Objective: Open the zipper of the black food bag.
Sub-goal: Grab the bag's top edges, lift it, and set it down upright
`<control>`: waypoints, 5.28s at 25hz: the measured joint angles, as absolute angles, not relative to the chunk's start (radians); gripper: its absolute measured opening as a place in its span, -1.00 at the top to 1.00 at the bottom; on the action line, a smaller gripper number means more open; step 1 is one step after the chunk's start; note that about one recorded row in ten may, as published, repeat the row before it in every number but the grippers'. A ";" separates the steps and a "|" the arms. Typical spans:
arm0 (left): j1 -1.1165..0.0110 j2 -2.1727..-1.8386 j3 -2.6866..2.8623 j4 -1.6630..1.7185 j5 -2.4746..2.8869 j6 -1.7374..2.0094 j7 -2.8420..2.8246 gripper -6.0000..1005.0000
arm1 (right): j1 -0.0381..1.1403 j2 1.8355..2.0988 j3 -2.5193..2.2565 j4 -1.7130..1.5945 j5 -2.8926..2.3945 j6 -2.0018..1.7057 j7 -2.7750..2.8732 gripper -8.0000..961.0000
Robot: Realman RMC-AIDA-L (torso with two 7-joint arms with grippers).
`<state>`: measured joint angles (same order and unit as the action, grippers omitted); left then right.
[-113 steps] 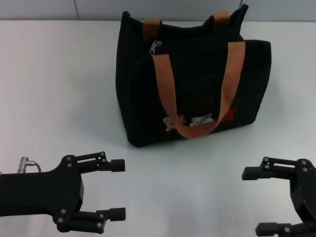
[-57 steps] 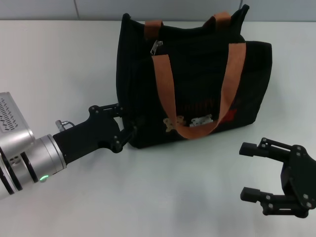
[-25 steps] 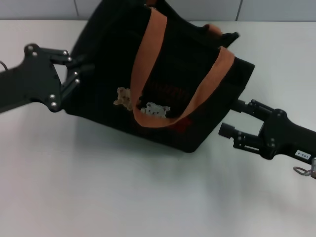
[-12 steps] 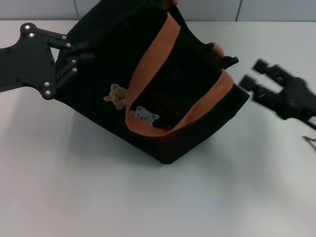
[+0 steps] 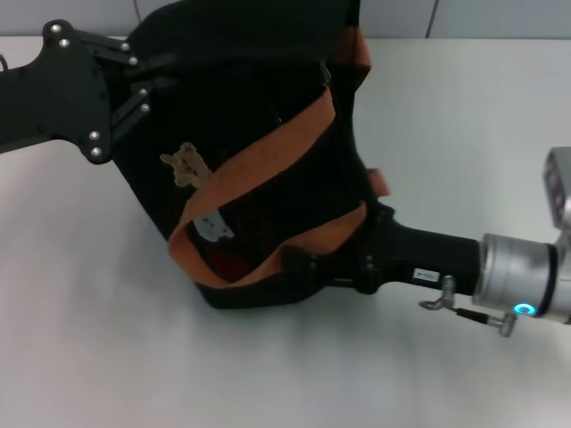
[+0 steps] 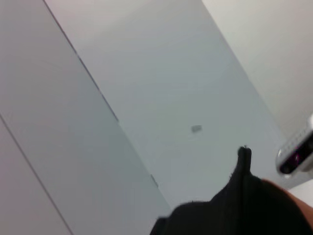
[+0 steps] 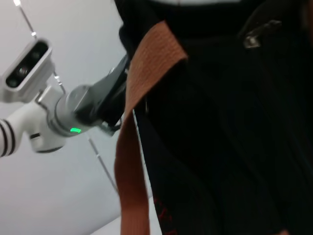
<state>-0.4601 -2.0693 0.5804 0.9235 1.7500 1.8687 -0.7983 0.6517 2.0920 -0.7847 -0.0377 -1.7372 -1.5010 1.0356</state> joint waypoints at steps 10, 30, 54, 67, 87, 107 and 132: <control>-0.452 -2.070 0.667 0.867 1.719 1.868 -0.729 0.84 | 0.582 2.081 -0.787 -0.101 -1.733 -1.507 1.110 -0.73; -0.459 -2.072 0.742 0.791 1.736 1.825 -0.670 0.85 | 0.432 2.033 -0.710 -0.302 -1.739 -1.681 1.300 -0.70; -0.454 -2.074 0.826 0.739 1.727 1.823 -0.662 0.85 | 0.407 2.034 -0.522 -0.329 -1.766 -1.736 1.337 -0.66; -0.453 -2.076 0.834 0.648 1.696 1.799 -0.522 0.85 | 0.493 2.081 -0.525 -0.312 -1.738 -1.767 1.267 -0.64; -0.454 -2.076 0.833 0.617 1.668 1.799 -0.474 0.85 | 0.526 2.085 -0.533 -0.230 -1.727 -1.683 1.213 -0.07; -0.460 -2.077 0.834 0.612 1.665 1.797 -0.453 0.85 | 0.507 2.083 -0.527 -0.215 -1.726 -1.755 1.218 0.09; -0.447 -2.077 0.858 0.612 1.631 1.803 -0.447 0.85 | 0.550 2.078 -0.523 -0.264 -1.712 -1.754 1.281 0.14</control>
